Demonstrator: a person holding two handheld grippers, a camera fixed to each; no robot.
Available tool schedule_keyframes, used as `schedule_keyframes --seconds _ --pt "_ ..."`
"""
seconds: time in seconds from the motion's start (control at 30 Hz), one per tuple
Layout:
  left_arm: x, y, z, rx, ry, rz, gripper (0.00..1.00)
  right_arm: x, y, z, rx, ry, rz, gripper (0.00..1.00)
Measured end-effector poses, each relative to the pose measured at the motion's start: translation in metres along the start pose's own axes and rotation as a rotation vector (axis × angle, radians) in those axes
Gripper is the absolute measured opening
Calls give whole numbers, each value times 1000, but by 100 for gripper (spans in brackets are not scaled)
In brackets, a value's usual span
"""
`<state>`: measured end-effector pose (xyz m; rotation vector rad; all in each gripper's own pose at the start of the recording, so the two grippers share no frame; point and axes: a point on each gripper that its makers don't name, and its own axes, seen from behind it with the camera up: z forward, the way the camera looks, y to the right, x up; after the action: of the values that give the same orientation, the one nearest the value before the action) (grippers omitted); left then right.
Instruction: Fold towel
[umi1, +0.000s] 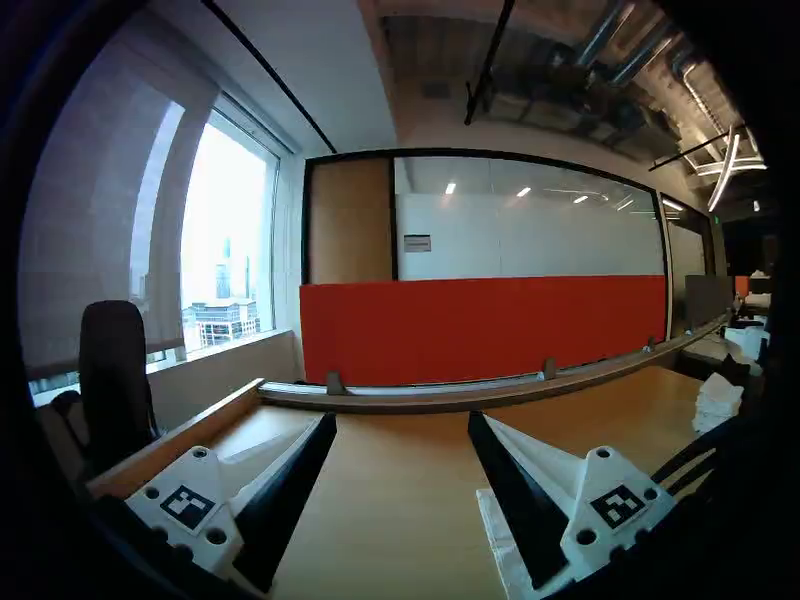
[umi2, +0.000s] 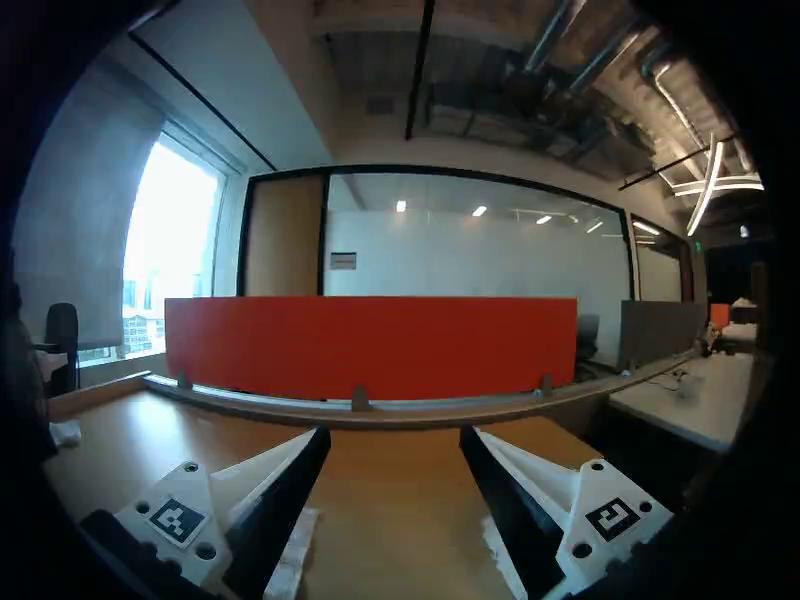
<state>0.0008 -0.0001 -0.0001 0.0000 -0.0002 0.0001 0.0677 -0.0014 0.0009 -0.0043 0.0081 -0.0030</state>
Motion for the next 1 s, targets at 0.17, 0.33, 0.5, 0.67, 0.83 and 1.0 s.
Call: schedule_keyframes --seconds 0.17,0.33,0.5,0.67,0.83,1.0 --pt "13 -3 0 1 -13 0 98 23 3 1 -15 3 -1 100" --pt "23 -2 1 -12 -29 6 98 35 0 3 -12 -16 -3 100" --pt "30 2 3 -41 -48 24 97 47 -6 6 3 -30 -27 100" --pt "35 6 4 -76 -72 43 98 53 -17 7 42 -59 -76 100" --pt "40 12 3 -119 -93 53 98 57 -29 7 92 -89 -116 100" --pt "43 16 1 -157 -109 77 97 57 -35 6 135 -107 -138 100"
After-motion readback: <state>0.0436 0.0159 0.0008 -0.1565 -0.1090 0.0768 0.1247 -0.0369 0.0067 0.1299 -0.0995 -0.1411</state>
